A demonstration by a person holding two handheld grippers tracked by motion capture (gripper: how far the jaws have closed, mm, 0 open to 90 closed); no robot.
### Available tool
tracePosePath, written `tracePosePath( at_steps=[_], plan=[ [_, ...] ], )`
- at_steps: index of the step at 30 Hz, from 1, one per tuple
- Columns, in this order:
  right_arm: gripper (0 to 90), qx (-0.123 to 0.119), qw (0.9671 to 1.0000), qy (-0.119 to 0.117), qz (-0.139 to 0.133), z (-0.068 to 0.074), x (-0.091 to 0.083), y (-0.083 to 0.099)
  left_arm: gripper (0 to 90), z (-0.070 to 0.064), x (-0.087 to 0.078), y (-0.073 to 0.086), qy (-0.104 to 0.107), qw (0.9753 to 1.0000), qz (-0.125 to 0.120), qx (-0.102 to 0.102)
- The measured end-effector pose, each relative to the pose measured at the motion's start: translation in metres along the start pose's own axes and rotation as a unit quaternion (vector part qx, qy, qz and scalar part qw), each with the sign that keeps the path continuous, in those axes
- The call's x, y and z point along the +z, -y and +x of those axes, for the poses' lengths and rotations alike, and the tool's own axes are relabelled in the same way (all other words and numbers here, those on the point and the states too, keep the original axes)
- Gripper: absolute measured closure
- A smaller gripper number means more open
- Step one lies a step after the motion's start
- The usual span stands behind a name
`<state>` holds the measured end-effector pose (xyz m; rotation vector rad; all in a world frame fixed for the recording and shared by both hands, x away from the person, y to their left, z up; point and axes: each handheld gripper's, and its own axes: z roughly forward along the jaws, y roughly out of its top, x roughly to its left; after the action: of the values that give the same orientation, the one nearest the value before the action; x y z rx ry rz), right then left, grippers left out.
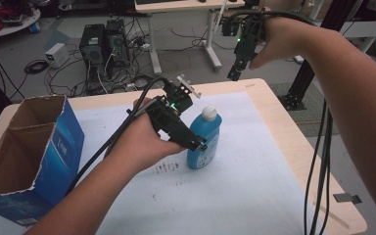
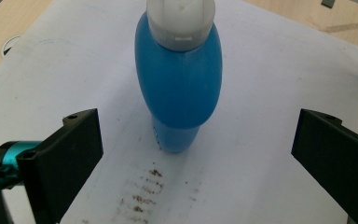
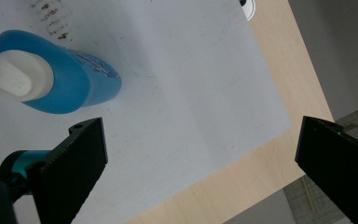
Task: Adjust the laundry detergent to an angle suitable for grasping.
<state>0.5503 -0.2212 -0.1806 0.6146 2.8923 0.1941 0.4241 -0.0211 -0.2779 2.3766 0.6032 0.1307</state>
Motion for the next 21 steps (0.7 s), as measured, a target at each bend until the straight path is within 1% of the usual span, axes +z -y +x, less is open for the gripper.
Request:
tracePosePath(
  at_steps=[3,5,7,9,11,13,16,18,20,21],
  plan=[
    [1.2,0.001,1.0,0.0,-0.001,0.0,0.0,0.0,1.7,0.0,0.003,-0.002,-0.004,1.0,-0.001,-0.003],
    [1.2,0.002,1.0,0.001,-0.001,0.0,-0.001,0.0,1.7,0.0,0.008,-0.006,-0.006,1.0,-0.002,-0.006],
    [1.2,0.0,1.0,-0.001,-0.002,0.0,-0.001,0.0,1.7,0.001,0.013,-0.009,-0.005,1.0,-0.001,-0.007],
    [1.2,0.002,1.0,0.0,-0.002,0.0,-0.001,0.0,1.7,0.001,0.018,-0.012,-0.002,1.0,0.004,-0.009],
    [1.2,0.006,1.0,0.0,-0.002,0.001,-0.001,0.0,1.8,0.0,0.022,-0.015,-0.003,0.9999,0.008,-0.007],
    [1.2,0.0,1.0,-0.001,-0.003,0.0,-0.001,0.0,1.7,-0.001,0.026,-0.018,-0.002,0.9999,0.008,-0.007],
    [1.2,-0.002,1.0,0.0,-0.002,-0.001,0.0,0.0,1.7,-0.002,0.032,-0.023,-0.002,0.9999,0.009,-0.004],
    [1.3,0.006,1.0,-0.001,0.004,-0.002,0.001,0.001,1.8,-0.003,0.036,-0.025,-0.003,0.9999,0.01,-0.003],
    [1.3,0.002,1.0,0.0,0.005,-0.002,0.002,0.001,1.7,-0.004,0.042,-0.026,-0.001,0.9999,0.011,-0.004],
    [1.3,0.002,1.0,0.0,0.006,-0.002,0.002,0.001,1.8,-0.006,0.047,-0.026,-0.005,0.9999,0.014,-0.003]
  ],
)
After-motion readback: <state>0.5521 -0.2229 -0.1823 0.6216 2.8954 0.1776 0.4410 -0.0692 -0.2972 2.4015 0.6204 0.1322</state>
